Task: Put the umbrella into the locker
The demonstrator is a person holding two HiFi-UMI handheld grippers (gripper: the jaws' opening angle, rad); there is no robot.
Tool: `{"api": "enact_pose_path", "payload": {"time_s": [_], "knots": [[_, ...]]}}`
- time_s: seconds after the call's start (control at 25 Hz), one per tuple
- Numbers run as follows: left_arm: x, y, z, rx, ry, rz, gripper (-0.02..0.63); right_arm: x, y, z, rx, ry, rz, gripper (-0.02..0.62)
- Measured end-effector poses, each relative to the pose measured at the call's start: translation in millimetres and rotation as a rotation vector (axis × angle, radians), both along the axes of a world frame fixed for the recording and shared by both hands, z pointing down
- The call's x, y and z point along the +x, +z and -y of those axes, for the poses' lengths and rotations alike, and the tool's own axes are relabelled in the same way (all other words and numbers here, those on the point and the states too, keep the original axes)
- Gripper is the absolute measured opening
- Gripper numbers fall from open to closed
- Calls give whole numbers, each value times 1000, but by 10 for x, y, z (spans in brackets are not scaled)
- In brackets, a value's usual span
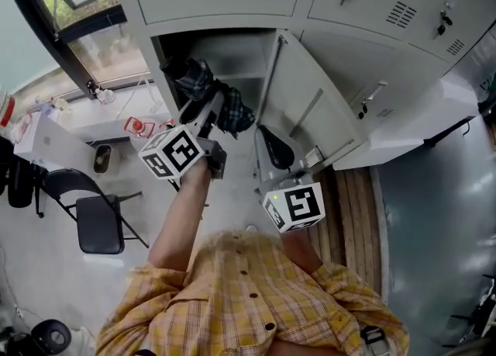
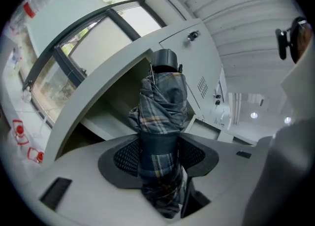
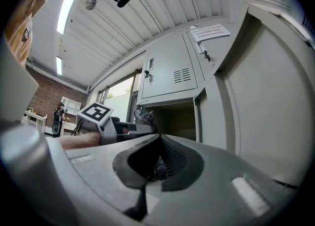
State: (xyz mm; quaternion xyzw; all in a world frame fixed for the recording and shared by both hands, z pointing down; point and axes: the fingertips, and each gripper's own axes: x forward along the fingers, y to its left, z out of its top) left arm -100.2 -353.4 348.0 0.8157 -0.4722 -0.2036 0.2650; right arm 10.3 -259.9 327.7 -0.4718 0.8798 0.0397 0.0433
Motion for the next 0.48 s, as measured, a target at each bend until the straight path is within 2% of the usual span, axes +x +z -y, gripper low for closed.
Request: {"api": "enact_pose_path", "payload": {"time_s": [0.16,0.48], "knots": [[-33,111,201,-79,6,-176,209,1,3,3,5,-2,-12,-2],[30,127,594,-151,15,-349,209,89,7,23,-3,4,-6,-2]]}}
